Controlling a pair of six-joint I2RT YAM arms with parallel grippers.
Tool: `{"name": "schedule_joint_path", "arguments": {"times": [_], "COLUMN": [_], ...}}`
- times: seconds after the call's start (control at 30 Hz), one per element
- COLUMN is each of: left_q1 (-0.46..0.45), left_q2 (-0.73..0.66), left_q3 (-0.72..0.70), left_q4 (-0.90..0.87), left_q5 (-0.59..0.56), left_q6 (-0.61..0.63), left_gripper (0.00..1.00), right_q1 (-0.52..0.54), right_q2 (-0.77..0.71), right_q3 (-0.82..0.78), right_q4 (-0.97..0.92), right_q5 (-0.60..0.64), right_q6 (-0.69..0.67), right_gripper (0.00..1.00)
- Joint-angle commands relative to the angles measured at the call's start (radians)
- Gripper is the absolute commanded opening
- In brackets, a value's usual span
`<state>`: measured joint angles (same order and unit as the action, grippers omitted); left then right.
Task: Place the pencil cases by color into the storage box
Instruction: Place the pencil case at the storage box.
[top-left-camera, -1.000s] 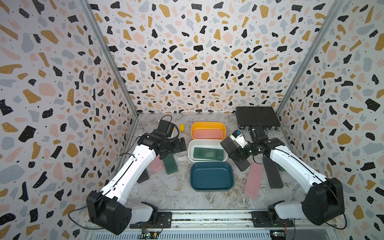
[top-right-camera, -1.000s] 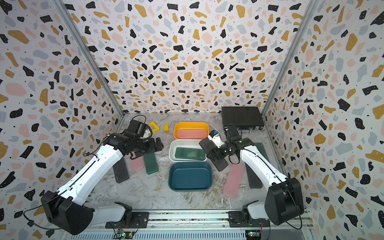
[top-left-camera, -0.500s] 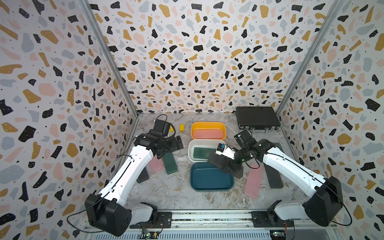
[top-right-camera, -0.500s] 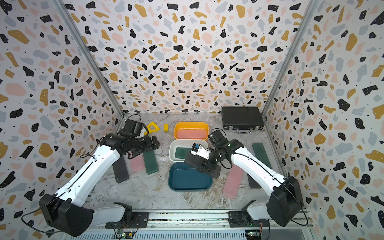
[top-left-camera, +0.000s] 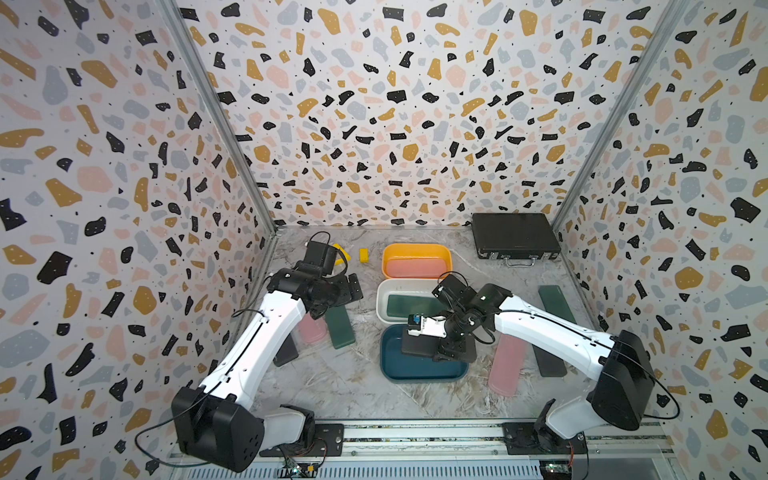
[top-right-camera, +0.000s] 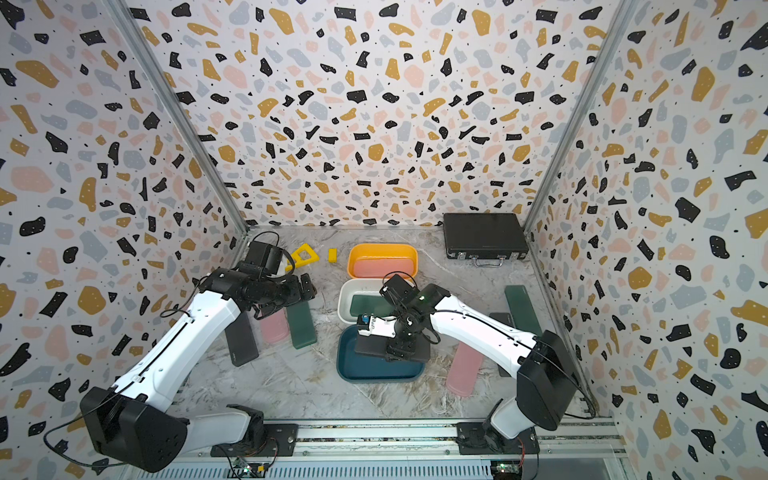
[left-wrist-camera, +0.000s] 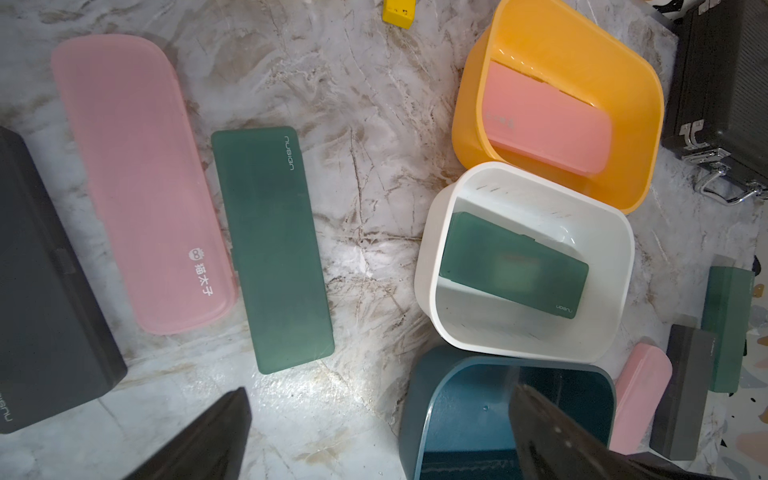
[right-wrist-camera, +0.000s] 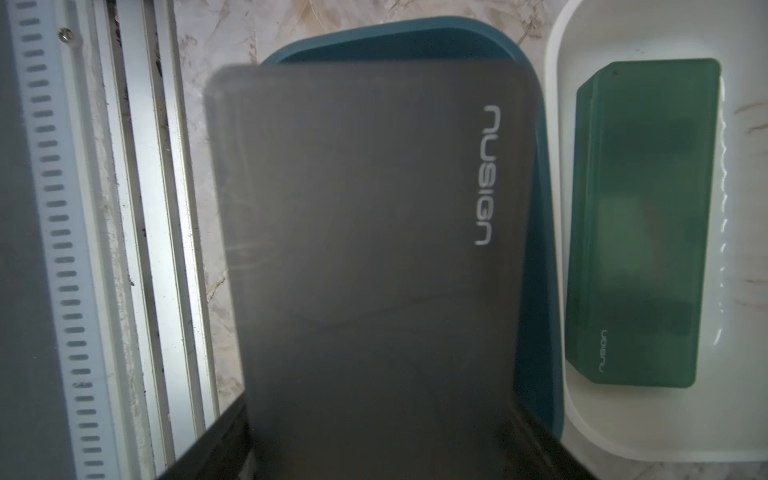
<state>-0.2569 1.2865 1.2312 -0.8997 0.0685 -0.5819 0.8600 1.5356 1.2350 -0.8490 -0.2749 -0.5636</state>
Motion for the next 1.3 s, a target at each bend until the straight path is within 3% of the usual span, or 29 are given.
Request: {"name": "schedule_joint_path", "arguments": {"times": [0.0, 0.53, 1.27], "left_q1": [0.013, 0.047, 0.056], "left_q2": [-0.018, -0.020, -0.021], "left_q3": [-0.012, -0.038, -0.056], "left_q4": [-0.008, -0.005, -0.003], "left_q5": [-0.015, -0.010, 0.001], "left_q6": [0.001, 0.010, 0.016], "left_gripper": [1.00, 1.00, 1.00], "right_q1": [0.023, 0.087, 0.092], "right_q2": [0.016, 0.152, 0.263], "right_q3": [0.044, 0.064, -0.040], "right_q4": [0.009, 0.087, 0.214], "right_q5": [0.043, 0.059, 0.085], "right_q6": [-0.010, 0.032, 0.094], "right_gripper": [0.51, 0.51, 0.51]}}
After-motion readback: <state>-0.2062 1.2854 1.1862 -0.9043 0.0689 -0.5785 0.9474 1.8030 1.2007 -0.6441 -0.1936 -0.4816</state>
